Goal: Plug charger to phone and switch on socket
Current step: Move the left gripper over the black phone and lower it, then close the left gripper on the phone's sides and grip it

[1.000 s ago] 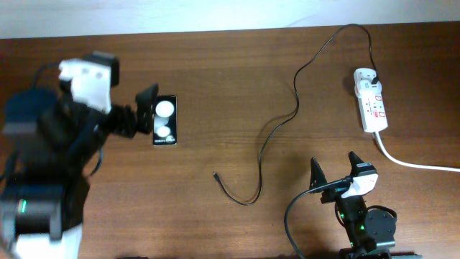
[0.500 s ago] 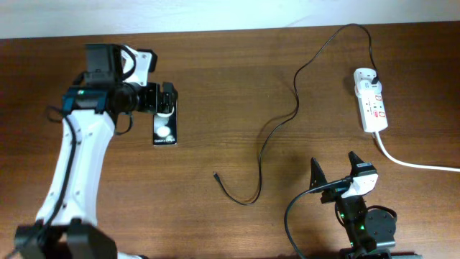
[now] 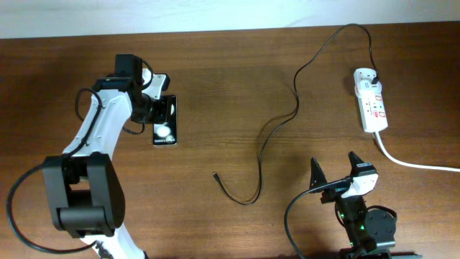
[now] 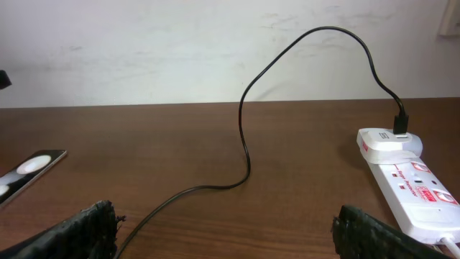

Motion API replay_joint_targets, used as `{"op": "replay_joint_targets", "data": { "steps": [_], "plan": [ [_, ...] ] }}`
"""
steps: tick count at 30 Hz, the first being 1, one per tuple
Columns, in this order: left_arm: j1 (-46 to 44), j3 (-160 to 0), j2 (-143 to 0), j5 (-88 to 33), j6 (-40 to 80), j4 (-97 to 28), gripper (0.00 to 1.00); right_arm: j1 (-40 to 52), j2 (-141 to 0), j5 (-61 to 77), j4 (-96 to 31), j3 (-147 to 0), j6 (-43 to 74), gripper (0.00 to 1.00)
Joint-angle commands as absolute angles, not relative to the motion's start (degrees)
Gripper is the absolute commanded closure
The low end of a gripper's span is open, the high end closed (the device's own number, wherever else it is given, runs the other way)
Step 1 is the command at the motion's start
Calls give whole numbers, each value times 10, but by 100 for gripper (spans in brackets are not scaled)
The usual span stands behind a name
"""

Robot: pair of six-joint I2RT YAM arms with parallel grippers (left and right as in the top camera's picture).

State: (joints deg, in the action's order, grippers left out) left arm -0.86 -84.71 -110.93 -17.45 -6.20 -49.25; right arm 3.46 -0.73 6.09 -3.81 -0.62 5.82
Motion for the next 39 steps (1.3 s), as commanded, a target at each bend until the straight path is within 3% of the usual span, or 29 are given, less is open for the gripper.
{"op": "replay_joint_targets", "data": {
  "steps": [1, 5, 26, 38, 39],
  "plan": [
    [-11, -853, -1135, -120, -26, -485, 100, 34, -2, 58, -41, -3, 58, 1],
    [-11, -846, -1151, -70, 9, -480, 100, 34, -2, 58, -41, -3, 58, 1],
    [-11, -841, -1183, -70, 24, -461, 96, 34, -2, 58, -41, -3, 58, 1],
    [-11, -835, -1183, -70, 24, -458, 68, 34, -2, 58, -41, -3, 58, 1],
    [-11, -835, -1183, -70, 24, -458, 62, 34, -2, 58, -41, -3, 58, 1]
  ]
}}
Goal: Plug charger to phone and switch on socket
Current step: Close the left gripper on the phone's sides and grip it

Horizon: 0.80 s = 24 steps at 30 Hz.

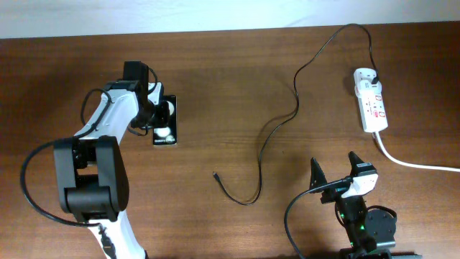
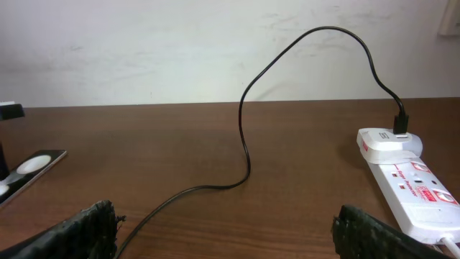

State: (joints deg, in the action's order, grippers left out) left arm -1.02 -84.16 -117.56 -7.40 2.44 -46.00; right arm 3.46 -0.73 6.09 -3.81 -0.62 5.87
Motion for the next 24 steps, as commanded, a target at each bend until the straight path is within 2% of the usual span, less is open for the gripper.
{"op": "replay_joint_targets", "data": {
  "steps": [1, 2, 3, 24],
  "plan": [
    [-11, -835, -1183, -70, 24, -458, 46, 34, -2, 58, -41, -3, 58, 1],
    [-11, -835, -1183, -70, 24, -458, 21, 34, -2, 58, -41, -3, 58, 1],
    [-11, -835, -1183, -70, 24, -458, 1, 34, -2, 58, -41, -3, 58, 1],
    [-15, -835, -1230, -38, 24, -440, 1, 34, -2, 58, -41, -3, 58, 1]
  ]
}}
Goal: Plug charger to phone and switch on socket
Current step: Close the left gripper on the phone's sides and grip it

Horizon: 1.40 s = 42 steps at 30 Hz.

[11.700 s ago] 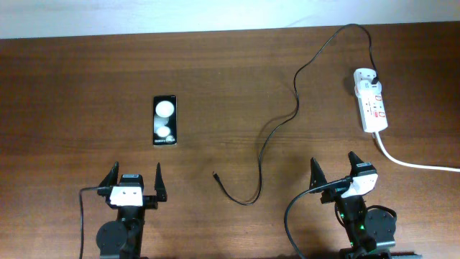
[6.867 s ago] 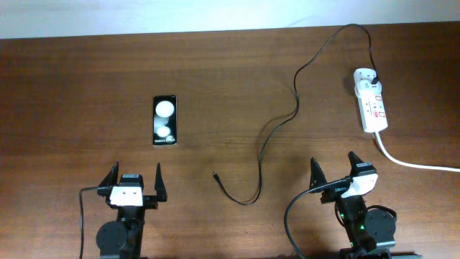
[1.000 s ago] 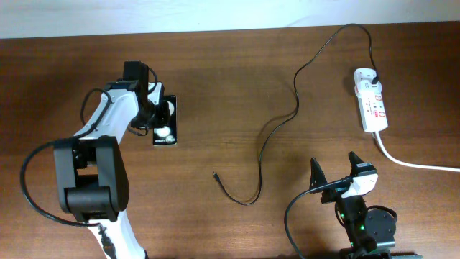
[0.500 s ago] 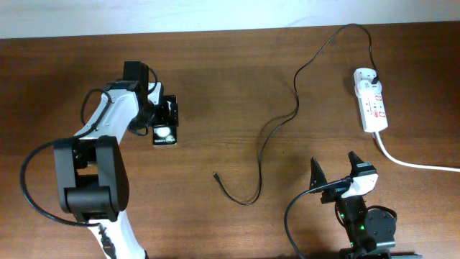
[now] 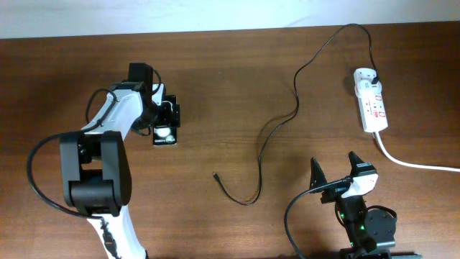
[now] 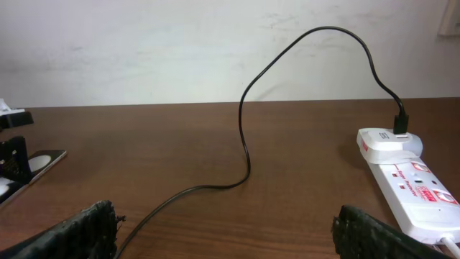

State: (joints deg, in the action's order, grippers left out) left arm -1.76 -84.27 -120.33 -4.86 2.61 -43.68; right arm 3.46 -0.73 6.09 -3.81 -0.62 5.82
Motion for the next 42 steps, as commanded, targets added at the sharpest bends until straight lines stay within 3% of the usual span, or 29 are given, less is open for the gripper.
{"op": "replay_joint_targets", "data": {
  "steps": [1, 18, 28, 42],
  "plan": [
    [-15, -835, -1230, -38, 23, -440, 1, 34, -2, 58, -41, -3, 58, 1],
    [-15, -864, -1223, -31, 24, -460, 1, 34, -2, 58, -41, -3, 58, 1],
    [-56, -865, -1200, 106, 90, -460, 1, 34, -2, 58, -41, -3, 58, 1],
    [-51, -845, -1220, 32, 98, -420, 1, 34, -2, 58, -41, -3, 58, 1]
  ]
}}
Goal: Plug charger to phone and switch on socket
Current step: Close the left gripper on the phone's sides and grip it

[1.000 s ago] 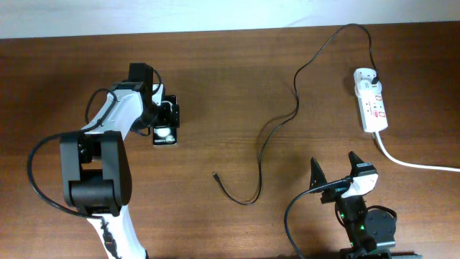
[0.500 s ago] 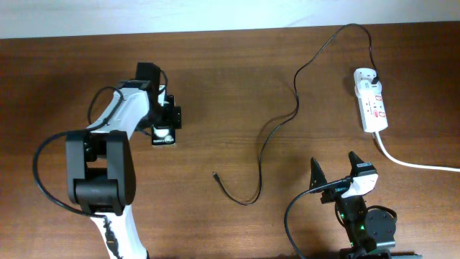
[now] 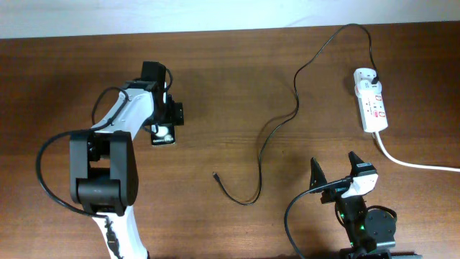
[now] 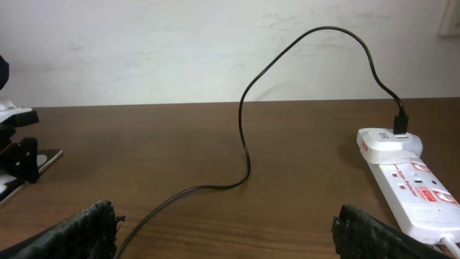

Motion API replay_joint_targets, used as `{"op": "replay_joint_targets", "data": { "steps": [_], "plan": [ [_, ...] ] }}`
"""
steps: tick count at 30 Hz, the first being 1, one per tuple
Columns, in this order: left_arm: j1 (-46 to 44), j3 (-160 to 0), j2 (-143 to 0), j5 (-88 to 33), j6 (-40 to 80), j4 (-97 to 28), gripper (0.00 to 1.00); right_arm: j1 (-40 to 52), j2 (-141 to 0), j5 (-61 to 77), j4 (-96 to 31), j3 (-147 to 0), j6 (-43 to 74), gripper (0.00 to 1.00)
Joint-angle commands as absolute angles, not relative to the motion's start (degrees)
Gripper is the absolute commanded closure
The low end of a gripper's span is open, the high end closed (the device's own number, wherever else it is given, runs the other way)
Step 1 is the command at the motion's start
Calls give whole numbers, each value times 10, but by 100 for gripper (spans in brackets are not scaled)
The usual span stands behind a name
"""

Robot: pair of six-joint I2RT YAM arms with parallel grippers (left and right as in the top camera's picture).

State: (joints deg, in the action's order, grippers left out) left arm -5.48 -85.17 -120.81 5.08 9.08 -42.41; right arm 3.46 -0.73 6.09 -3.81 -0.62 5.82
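A black phone [image 3: 164, 134] with a white round patch lies flat at the left; in the right wrist view the phone [image 4: 47, 157] shows at the left edge. My left gripper [image 3: 167, 114] is down over its far half, one finger on each long side, jaws apart. The black charger cable [image 3: 277, 126] runs from a plug [image 3: 376, 75] in the white power strip [image 3: 373, 108] to its free end [image 3: 215, 174] on the table. My right gripper [image 3: 335, 167] rests open near the front edge with nothing between its fingers. The right wrist view shows the cable [image 4: 245, 144] and the strip [image 4: 406, 176].
The strip's white lead [image 3: 417, 164] trails off to the right edge. The cable loop [image 3: 244, 198] lies just left of my right gripper. A pale wall [image 4: 180, 43] stands behind the table's far edge.
My left gripper has shifted a little to the right and turned over the phone, now straddling it. The phone, cable, strip and right arm stand as before.
My left gripper was at the phone's far left corner. It then stood beside the phone's left edge, then over its far half. Now its fingers stand on either side of the phone. My right gripper has stayed open at the front throughout.
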Motion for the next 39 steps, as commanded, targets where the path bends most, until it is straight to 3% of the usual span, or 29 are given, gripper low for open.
{"op": "replay_joint_targets", "data": {
  "steps": [1, 17, 22, 23, 24, 30, 32, 35, 36, 39],
  "plan": [
    [-51, -845, -1223, 32, 98, -420, 1, 34, -2, 58, -41, -3, 58, 1],
    [-51, -844, -1230, 10, 98, -442, 0, 34, -2, 58, -41, -3, 58, 1],
    [-51, -844, -1230, 10, 98, -442, 14, 34, -2, 58, -41, -3, 58, 1],
    [-51, -844, -1230, 10, 98, -442, 13, 34, -2, 58, -41, -3, 58, 1],
    [-51, -844, -1230, 7, 98, -441, 0, 34, -2, 58, -41, -3, 58, 1],
    [-51, -844, -1230, 7, 98, -440, 0, 34, -2, 58, -41, -3, 58, 1],
    [-51, -844, -1230, 5, 98, -443, 11, 34, -2, 58, -41, -3, 58, 1],
    [-51, -844, -1230, -3, 98, -448, 16, 34, -2, 58, -41, -3, 58, 1],
    [-52, -844, -1230, -3, 98, -451, 23, 34, -2, 58, -41, -3, 58, 2],
    [-53, -844, -1230, -3, 98, -457, 27, 34, -2, 58, -41, -3, 58, 1]
  ]
}}
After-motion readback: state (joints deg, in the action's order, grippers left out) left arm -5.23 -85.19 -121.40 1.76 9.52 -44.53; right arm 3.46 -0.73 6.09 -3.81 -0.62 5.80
